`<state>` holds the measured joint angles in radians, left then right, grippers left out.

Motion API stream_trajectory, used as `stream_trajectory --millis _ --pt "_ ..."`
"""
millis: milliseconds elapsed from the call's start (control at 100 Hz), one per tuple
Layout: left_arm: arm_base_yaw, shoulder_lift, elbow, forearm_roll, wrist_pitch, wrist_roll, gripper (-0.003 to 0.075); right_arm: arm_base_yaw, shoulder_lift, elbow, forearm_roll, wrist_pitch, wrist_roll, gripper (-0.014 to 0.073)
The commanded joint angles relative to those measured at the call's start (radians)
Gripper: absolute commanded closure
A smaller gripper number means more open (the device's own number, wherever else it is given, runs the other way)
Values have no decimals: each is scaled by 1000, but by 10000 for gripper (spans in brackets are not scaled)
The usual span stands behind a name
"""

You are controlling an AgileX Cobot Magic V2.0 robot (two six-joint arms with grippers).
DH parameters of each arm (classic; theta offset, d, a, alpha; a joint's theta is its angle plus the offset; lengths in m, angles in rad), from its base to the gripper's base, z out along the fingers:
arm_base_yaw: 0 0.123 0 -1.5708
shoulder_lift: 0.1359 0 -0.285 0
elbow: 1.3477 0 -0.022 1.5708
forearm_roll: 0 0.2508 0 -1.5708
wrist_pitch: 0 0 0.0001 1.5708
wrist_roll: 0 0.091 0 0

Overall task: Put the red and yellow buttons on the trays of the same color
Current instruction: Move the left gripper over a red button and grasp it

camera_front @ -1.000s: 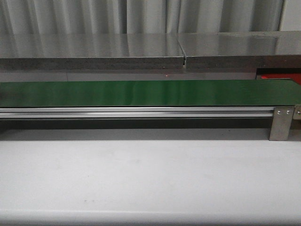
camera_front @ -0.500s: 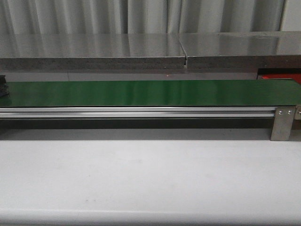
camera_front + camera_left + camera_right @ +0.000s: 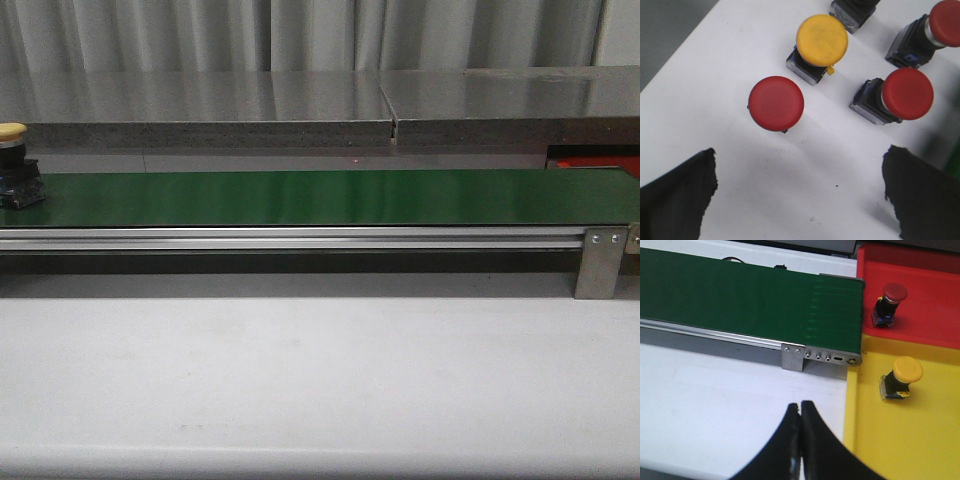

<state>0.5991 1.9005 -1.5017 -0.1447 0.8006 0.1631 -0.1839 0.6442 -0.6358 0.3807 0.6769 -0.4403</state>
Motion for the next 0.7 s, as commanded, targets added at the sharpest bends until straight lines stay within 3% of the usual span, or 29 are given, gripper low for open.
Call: stream_trajectory --millis 0,690 --pt "3 -30 -24 -4 -50 3 78 -2 -3 -26 19 -65 -10 711" --pt "21 100 -50 7 -203 31 80 -2 -3 -26 19 -65 -10 711"
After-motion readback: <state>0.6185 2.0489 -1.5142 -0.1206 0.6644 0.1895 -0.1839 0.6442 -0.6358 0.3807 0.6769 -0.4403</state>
